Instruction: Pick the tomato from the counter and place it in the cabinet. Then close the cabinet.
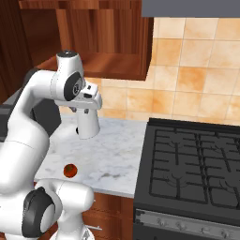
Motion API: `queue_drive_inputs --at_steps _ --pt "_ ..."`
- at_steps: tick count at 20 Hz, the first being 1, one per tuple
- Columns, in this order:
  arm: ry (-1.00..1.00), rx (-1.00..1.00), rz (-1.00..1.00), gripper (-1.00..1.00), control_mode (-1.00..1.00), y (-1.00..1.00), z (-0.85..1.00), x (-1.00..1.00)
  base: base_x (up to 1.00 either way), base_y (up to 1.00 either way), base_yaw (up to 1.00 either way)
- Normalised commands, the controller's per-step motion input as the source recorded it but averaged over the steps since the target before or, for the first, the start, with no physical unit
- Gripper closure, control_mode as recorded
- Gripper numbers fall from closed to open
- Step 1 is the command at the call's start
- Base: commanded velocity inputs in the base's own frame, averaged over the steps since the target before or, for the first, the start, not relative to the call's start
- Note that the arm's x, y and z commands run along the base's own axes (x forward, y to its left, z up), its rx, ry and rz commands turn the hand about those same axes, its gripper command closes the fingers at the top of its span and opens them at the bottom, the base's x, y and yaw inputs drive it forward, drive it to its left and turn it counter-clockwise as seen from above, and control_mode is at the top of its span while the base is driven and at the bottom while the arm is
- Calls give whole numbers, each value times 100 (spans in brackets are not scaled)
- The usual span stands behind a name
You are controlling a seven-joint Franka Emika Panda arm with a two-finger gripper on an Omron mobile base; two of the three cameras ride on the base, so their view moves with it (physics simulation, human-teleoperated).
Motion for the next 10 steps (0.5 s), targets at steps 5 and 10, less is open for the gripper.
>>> queue_drive_inputs --at_steps 5,10 --pt "0 0 0 -100 -100 3 -37 0 0 0 0" --pt "0 1 6 -100 -100 12 -65 0 0 0 0"
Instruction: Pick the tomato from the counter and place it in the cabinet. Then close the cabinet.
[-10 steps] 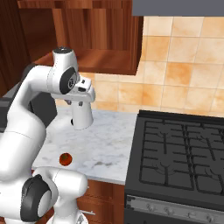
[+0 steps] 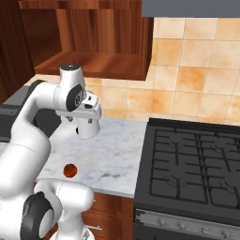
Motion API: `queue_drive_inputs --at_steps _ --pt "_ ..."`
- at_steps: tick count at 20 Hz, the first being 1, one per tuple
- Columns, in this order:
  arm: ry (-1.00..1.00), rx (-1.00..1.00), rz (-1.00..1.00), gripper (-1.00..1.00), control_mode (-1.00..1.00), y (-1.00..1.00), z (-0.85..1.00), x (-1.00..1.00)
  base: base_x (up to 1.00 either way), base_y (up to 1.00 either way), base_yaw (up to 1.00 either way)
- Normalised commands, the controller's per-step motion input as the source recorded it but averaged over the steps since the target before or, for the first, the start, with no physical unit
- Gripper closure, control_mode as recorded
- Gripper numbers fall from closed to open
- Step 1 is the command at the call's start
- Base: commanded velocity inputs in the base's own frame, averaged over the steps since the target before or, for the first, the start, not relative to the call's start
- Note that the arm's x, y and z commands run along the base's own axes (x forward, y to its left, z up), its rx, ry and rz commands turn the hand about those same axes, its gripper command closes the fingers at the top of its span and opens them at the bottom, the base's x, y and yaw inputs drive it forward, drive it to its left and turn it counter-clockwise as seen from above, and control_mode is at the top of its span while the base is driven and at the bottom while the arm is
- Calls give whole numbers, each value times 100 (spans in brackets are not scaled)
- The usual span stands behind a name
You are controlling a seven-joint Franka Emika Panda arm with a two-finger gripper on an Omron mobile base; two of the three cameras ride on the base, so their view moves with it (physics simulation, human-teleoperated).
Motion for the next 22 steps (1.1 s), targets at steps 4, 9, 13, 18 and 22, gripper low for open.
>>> queue_drive_inputs --at_steps 4,9,13,18,22 --pt "16 6 6 -100 -100 25 -54 0 0 0 0" --pt "36 5 5 -100 -100 27 -42 5 0 0 0" --pt "35 1 2 -100 -100 34 -53 10 0 0 0" --pt "7 0 2 -100 -100 40 -67 2 0 0 0" --pt "0 0 1 -100 -100 29 -55 -1 0 0 0"
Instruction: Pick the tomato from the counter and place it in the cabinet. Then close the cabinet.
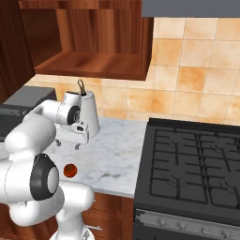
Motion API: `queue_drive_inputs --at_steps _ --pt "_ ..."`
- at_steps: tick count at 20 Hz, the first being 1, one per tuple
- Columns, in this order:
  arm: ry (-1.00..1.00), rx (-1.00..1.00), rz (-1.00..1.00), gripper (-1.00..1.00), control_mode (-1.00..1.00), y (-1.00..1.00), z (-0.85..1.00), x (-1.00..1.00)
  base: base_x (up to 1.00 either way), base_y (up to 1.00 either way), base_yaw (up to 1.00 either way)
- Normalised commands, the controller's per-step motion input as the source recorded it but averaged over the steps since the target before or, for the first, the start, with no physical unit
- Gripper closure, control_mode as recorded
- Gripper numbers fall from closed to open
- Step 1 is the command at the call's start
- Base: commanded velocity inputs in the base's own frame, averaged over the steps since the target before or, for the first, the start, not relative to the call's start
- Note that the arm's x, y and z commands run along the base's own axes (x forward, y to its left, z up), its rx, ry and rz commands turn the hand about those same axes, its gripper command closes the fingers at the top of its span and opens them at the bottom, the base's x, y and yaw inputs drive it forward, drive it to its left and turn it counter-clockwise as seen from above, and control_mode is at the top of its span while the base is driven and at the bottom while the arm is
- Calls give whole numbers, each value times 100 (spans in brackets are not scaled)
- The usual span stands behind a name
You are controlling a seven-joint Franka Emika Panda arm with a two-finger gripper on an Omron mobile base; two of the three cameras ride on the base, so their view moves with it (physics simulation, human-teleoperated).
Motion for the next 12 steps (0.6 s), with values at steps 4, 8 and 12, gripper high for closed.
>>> queue_drive_inputs --at_steps 4,8,12 --pt "0 -2 1 -100 -100 1 -52 -16 0 0 0" --pt "0 -5 7 -100 -100 -13 -46 -26 0 0 0" --pt "0 0 10 -100 -100 -15 -24 -45 0 0 0"
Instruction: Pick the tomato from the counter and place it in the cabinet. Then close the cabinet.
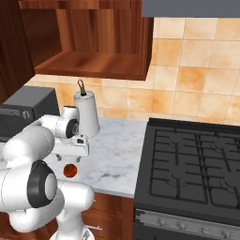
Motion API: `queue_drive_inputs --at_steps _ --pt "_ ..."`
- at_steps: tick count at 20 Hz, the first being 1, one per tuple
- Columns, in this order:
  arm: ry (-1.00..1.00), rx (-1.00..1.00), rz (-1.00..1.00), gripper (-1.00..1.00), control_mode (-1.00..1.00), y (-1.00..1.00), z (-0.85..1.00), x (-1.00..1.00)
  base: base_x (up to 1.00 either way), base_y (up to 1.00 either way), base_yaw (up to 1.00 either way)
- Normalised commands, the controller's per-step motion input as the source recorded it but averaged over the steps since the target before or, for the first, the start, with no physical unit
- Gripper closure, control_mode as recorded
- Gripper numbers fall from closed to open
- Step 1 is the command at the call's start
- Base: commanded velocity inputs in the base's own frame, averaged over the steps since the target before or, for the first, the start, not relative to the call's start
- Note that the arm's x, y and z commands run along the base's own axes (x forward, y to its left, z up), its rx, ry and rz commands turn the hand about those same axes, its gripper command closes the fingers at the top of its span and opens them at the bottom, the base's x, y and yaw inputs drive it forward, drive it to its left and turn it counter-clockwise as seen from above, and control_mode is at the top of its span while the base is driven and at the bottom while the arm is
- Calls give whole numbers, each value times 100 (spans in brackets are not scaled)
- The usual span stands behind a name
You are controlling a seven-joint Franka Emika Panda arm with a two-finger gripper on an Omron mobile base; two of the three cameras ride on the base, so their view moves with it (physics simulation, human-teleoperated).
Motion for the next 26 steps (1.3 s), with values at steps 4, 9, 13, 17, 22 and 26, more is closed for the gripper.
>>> queue_drive_inputs --at_steps 4,9,13,17,22,26 --pt "0 0 12 -100 -100 -23 -16 -48 0 0 0" --pt "0 0 8 -100 -100 -3 -19 -20 0 0 0" --pt "0 0 1 -100 -100 -1 -35 25 0 0 0" --pt "2 0 0 -100 -100 0 -37 46 0 0 0" --pt "6 0 0 -100 -100 3 -37 27 0 0 0" --pt "10 -1 4 100 -100 16 -56 -2 0 0 0"
